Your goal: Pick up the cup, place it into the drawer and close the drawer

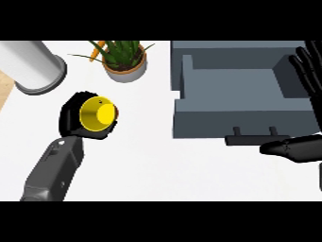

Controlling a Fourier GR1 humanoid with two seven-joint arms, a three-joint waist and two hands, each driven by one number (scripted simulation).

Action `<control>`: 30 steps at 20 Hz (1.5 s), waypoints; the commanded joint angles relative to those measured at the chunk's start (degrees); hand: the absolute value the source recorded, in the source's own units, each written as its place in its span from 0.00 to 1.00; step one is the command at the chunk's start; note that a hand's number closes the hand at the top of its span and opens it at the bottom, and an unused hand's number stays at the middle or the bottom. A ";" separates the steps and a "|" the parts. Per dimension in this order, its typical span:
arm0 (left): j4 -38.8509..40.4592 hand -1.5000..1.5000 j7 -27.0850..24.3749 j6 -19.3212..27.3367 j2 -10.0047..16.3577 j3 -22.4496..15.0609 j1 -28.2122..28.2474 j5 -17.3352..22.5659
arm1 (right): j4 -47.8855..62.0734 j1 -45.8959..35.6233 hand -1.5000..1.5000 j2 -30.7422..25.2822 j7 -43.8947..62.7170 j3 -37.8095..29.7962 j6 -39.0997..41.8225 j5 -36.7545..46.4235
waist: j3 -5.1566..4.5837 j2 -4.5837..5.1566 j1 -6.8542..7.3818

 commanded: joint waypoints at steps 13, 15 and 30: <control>-28.26 1.00 33.22 10.98 -7.13 -13.20 -16.99 3.33 | 0.16 0.92 0.00 0.03 -0.64 -0.97 0.16 -0.36 | 0.11 -0.59 0.68; -27.12 1.00 34.46 16.72 -7.15 -18.25 -19.16 4.52 | 1.10 0.72 0.00 -0.23 -1.72 -1.48 0.17 0.06 | 0.08 -0.31 -0.10; 0.63 1.00 43.21 32.18 -7.18 -30.03 -39.83 12.49 | 2.24 -4.26 0.00 -0.09 -0.30 0.51 0.61 0.00 | 0.13 1.08 -5.34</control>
